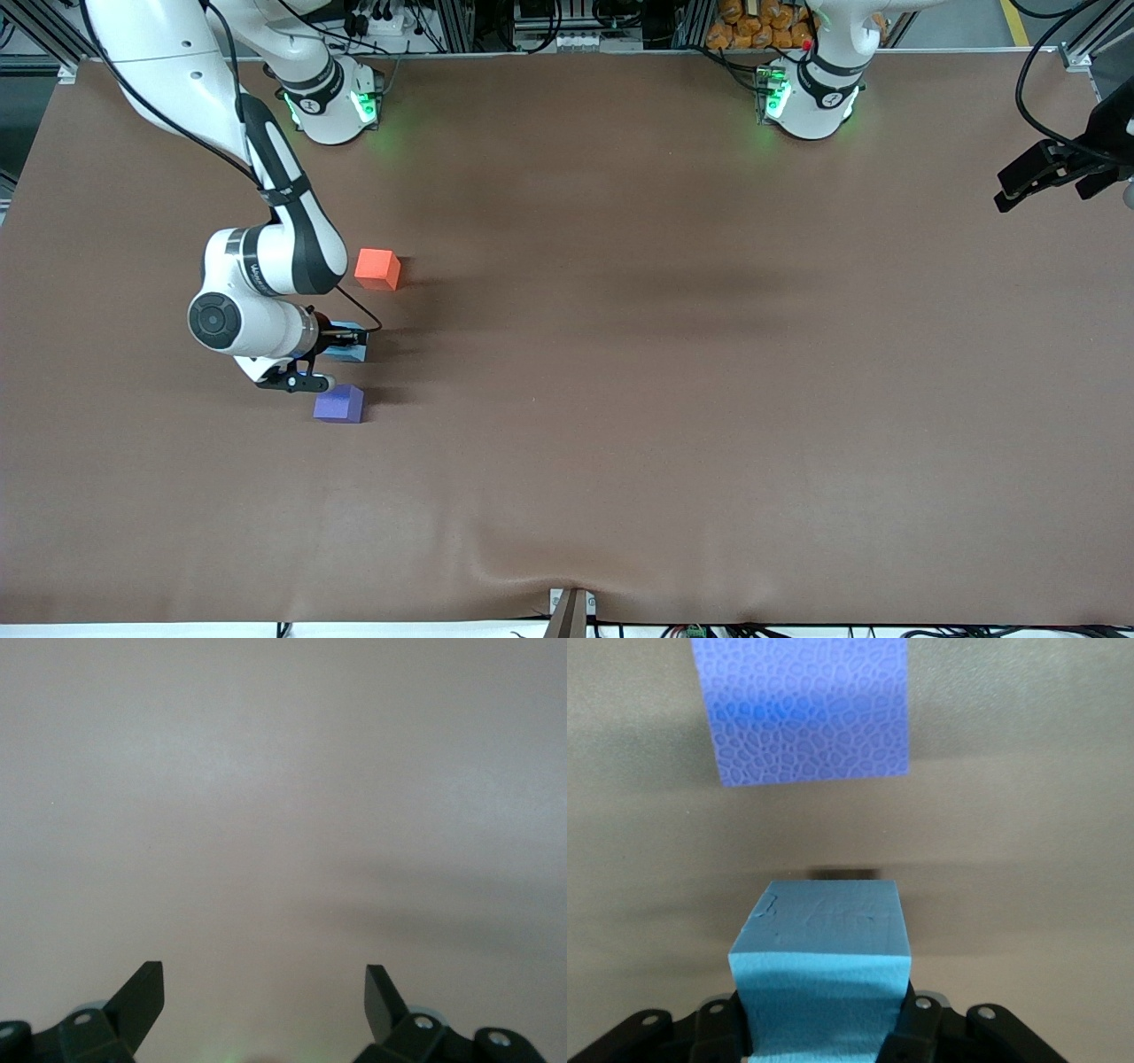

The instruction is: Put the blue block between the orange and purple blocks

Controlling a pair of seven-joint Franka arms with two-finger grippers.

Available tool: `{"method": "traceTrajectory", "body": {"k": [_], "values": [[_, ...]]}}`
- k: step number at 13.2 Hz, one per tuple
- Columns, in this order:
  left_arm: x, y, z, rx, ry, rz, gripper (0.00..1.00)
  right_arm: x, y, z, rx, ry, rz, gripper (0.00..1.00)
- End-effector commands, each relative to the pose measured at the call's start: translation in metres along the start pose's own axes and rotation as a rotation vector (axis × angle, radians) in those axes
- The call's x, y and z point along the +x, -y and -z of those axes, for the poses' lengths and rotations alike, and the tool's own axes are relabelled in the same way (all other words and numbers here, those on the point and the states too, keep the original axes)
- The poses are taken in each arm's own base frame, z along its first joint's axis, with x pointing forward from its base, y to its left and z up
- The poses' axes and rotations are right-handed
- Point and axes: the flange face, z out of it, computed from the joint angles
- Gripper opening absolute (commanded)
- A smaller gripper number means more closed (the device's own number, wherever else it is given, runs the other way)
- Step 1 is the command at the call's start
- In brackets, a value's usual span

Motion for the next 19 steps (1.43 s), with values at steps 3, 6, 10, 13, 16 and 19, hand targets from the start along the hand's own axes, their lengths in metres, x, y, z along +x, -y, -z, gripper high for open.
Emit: {"method": "traceTrajectory", "body": {"k": [3, 6, 10, 13, 16, 19], "values": [[-0.002, 0.003, 0.003, 0.001, -0.013, -0.019, 1.00, -0.001, 0.002, -0.005, 0.020, 0.000, 0.012, 0.66], [-0.002, 0.004, 0.003, 0.001, -0.012, -0.019, 1.00, -0.001, 0.001, -0.002, 0.022, 0.002, 0.013, 1.00], [-0.002, 0.005, 0.002, 0.001, -0.010, -0.023, 1.00, -0.004, 0.002, 0.025, 0.035, -0.026, 0.020, 1.00], [-0.002, 0.010, 0.003, 0.001, -0.013, -0.014, 1.00, -0.011, -0.018, 0.091, 0.074, -0.087, -0.002, 1.00], [-0.002, 0.010, 0.005, 0.001, -0.016, -0.014, 1.00, -0.028, -0.052, 0.155, 0.105, -0.117, 0.076, 1.00], [-0.006, 0.007, 0.007, 0.002, -0.013, -0.021, 1.00, -0.054, -0.066, 0.220, 0.120, -0.139, 0.085, 1.00]]}}
